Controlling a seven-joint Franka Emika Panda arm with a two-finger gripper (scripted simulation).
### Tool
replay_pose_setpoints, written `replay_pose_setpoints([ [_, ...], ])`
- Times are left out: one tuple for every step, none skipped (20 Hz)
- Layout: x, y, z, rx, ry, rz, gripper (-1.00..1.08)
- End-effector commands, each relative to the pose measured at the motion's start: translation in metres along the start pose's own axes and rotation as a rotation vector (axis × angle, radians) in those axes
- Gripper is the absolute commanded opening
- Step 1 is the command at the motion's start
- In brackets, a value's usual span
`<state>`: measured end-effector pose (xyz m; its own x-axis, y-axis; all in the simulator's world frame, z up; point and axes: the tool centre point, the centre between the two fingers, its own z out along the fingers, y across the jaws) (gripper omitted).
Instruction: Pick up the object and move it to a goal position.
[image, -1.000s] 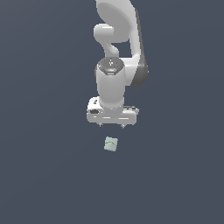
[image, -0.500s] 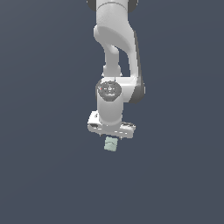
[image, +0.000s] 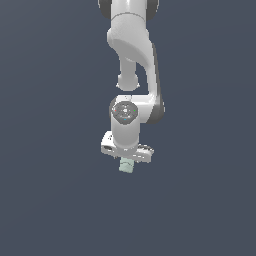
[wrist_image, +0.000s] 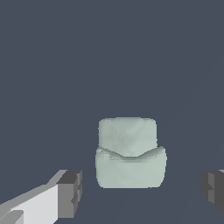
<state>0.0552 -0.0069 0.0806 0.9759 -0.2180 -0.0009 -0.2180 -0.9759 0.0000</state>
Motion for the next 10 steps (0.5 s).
replay_pose_setpoints([
  [0.0,0.0,0.001,0.0,0.0,0.0,1.0],
  [0.0,0.0,0.003,0.0,0.0,0.0,1.0],
  [0.0,0.0,0.006,0.0,0.0,0.0,1.0],
  [0.0,0.0,0.009,0.0,0.0,0.0,1.0],
  [0.0,0.0,0.013,0.0,0.001,0.001,1.0],
  [0.0,0.0,0.018,0.0,0.001,0.001,1.0],
  [0.0,0.0,0.023,0.0,0.001,0.001,1.0],
  [0.0,0.0,0.029,0.0,0.001,0.001,1.0],
  [0.0,0.0,0.035,0.0,0.001,0.002,1.0],
  [-0.001,0.0,0.039,0.0,0.001,0.002,1.0],
])
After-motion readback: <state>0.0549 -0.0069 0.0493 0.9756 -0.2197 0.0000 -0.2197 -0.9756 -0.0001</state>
